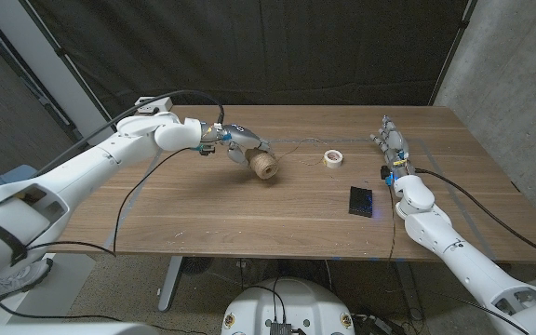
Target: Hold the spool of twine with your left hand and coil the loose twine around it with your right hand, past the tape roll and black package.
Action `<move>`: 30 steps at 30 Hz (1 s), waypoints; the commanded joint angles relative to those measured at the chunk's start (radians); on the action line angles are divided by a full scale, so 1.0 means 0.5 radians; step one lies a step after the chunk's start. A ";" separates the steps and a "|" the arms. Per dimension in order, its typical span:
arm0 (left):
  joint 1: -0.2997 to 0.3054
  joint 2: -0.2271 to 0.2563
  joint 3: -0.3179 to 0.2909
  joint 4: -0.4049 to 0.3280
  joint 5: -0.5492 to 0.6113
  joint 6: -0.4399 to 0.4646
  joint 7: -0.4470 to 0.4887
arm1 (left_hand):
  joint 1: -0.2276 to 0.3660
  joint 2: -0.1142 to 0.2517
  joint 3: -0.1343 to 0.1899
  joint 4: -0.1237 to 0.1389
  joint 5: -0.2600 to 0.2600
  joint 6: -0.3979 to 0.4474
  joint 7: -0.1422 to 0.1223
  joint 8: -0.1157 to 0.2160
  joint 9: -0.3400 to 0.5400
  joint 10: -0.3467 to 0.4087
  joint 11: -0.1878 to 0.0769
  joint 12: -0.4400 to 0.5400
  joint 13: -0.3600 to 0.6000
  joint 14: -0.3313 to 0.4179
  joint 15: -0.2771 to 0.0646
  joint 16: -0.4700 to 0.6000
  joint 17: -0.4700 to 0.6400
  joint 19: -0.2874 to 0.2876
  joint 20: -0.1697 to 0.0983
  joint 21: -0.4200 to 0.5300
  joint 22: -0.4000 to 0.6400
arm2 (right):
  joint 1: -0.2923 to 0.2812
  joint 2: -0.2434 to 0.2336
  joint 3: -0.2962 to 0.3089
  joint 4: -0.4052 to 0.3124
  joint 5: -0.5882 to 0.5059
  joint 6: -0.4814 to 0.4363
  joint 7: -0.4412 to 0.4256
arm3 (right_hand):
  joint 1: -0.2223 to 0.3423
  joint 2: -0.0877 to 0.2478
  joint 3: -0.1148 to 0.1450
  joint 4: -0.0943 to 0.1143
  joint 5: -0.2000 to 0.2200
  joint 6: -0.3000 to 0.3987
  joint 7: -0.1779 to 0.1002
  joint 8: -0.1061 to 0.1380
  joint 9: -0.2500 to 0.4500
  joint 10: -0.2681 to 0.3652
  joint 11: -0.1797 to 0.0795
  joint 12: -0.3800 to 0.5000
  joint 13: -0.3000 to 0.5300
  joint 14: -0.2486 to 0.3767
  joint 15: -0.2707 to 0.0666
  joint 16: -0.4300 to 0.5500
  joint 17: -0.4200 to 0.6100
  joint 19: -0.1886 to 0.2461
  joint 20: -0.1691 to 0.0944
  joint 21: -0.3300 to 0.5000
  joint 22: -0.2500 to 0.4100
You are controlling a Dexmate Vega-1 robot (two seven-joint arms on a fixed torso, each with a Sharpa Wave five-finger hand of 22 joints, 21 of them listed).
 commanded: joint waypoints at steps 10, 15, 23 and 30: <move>-0.055 -0.035 -0.007 0.051 -0.029 -0.033 0.031 | 0.022 0.001 -0.019 0.005 0.022 0.023 -0.001 0.003 0.019 0.000 0.000 0.025 0.018 -0.001 -0.004 0.012 0.009 0.008 -0.016 0.009 0.009 | -0.020 -0.130 -0.078 -0.200 -0.229 -0.158 -0.121 | 0.050 0.005 0.008 -0.037 -0.008 0.064 -0.006 0.018 0.006 0.048 -0.006 0.020 0.008 0.031 -0.001 0.017 -0.003 0.027 -0.001 0.015 0.006; -0.068 -0.044 -0.015 0.057 -0.021 -0.037 0.067 | 0.023 0.005 -0.021 0.006 0.024 0.026 0.001 0.003 0.023 0.000 0.007 0.029 0.022 -0.001 -0.002 0.013 0.012 0.007 -0.013 0.011 0.009 | -0.028 -0.162 -0.087 -0.243 -0.270 -0.195 -0.135 | 0.064 0.007 0.013 -0.050 -0.008 0.080 -0.013 0.021 0.006 0.056 -0.004 0.020 0.008 0.035 0.000 0.016 -0.005 0.029 -0.002 0.014 0.006; -0.081 -0.053 -0.019 0.057 -0.018 -0.030 0.092 | 0.019 0.003 -0.027 0.007 0.027 0.032 -0.001 0.005 0.030 0.005 -0.002 0.036 0.028 0.005 -0.006 0.014 0.012 0.009 -0.016 0.015 0.010 | -0.026 -0.187 -0.097 -0.275 -0.293 -0.235 -0.129 | 0.077 0.008 0.016 -0.063 -0.009 0.087 -0.014 0.019 0.007 0.063 -0.005 0.019 0.009 0.040 -0.001 0.016 -0.006 0.032 -0.003 0.013 0.006; -0.092 -0.053 -0.027 0.043 -0.016 -0.022 0.107 | 0.014 0.005 -0.030 0.010 0.028 0.035 -0.001 0.005 0.035 0.002 0.003 0.038 0.033 0.006 -0.006 0.013 0.012 0.010 -0.017 0.018 0.010 | -0.016 -0.200 -0.119 -0.280 -0.306 -0.263 -0.098 | 0.084 0.006 0.017 -0.071 -0.011 0.096 -0.016 0.020 0.007 0.070 -0.007 0.019 0.009 0.046 -0.001 0.017 -0.006 0.034 -0.004 0.013 0.006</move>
